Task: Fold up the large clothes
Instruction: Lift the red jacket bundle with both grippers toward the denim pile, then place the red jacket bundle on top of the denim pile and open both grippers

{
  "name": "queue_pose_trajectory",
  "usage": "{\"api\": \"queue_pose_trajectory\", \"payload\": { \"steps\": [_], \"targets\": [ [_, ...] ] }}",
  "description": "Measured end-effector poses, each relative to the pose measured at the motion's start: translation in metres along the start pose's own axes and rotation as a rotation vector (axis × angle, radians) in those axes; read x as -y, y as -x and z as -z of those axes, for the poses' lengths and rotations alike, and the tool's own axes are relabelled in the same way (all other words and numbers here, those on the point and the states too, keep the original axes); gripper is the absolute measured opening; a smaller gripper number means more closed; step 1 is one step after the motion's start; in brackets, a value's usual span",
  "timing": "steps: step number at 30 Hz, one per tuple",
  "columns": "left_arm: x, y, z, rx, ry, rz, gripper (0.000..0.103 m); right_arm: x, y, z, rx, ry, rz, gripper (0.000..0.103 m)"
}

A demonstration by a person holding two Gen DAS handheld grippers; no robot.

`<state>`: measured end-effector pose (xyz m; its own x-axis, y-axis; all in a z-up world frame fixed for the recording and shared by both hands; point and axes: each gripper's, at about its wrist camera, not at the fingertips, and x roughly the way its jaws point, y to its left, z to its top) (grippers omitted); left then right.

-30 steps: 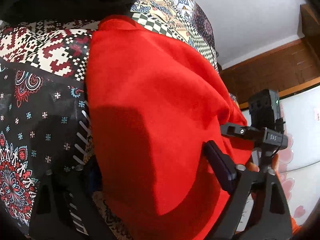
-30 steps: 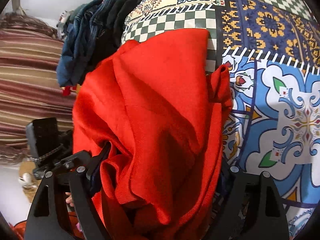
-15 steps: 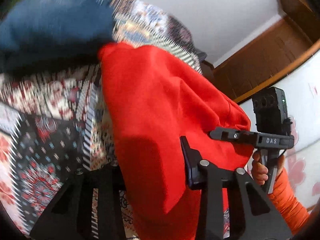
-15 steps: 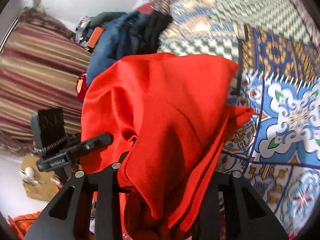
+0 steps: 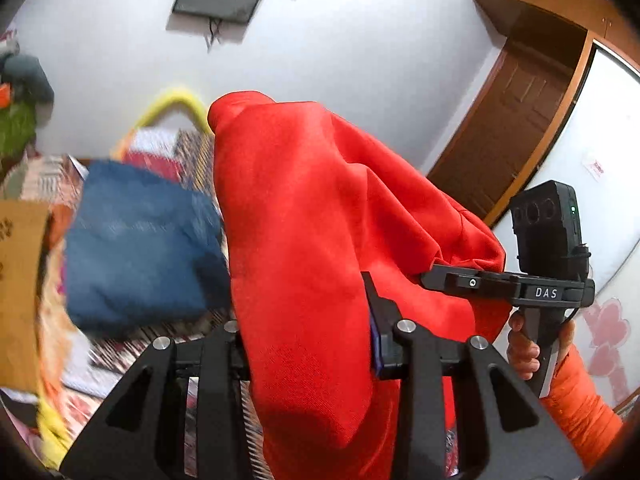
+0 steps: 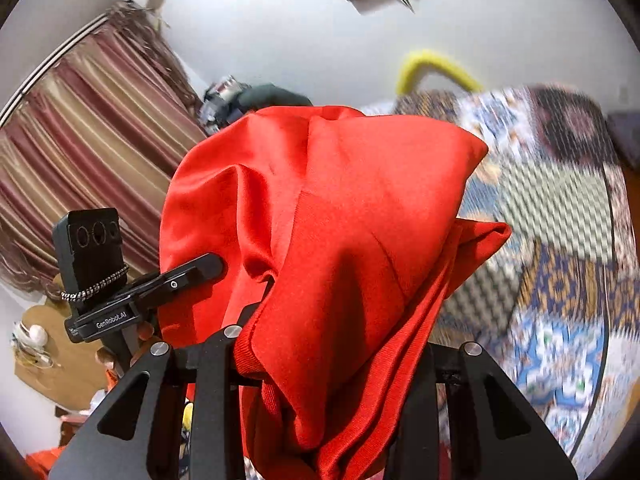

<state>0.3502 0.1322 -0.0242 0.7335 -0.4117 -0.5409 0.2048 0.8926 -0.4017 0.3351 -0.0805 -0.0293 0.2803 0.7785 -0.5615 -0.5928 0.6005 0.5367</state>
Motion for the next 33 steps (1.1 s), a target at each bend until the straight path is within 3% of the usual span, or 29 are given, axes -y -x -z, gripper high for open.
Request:
{"api": "queue_pose_trajectory", "payload": {
  "steps": [6,13,17,20,22,24,26,29,33],
  "targets": [
    [-0.06,0.008,-0.054,0.022,0.016,-0.057,0.036,-0.022,-0.043,-0.039,0.02,0.02,-0.025,0.03],
    [-0.151,-0.023,-0.095,-0.05,0.097,-0.131,0.036,-0.005,-0.131,-0.072,0.017,-0.017,-0.019,0.03],
    [-0.2,-0.064,-0.09,-0.11,0.133,-0.19,0.036,0.017,-0.187,-0.086,-0.057,-0.037,0.037,0.03],
    [-0.242,-0.11,-0.07,-0.208,0.208,-0.255,0.041,0.04,-0.225,-0.083,-0.114,-0.062,0.11,0.031],
    [-0.257,-0.124,-0.057,-0.228,0.201,-0.28,0.05,0.057,-0.237,-0.077,-0.146,-0.088,0.124,0.033],
    [-0.257,-0.12,-0.049,-0.191,0.178,-0.26,0.058,0.065,-0.236,-0.074,-0.161,-0.108,0.095,0.035],
    [-0.244,-0.112,-0.046,-0.153,0.081,-0.301,0.065,0.065,-0.224,-0.073,-0.172,-0.063,0.11,0.037],
    [-0.216,-0.102,-0.044,-0.118,-0.071,-0.438,0.066,0.045,-0.2,-0.074,-0.172,0.05,0.228,0.041],
    [-0.193,-0.087,-0.04,-0.12,-0.134,-0.513,0.066,0.015,-0.175,-0.073,-0.113,0.214,0.384,0.042]
  ]
}}
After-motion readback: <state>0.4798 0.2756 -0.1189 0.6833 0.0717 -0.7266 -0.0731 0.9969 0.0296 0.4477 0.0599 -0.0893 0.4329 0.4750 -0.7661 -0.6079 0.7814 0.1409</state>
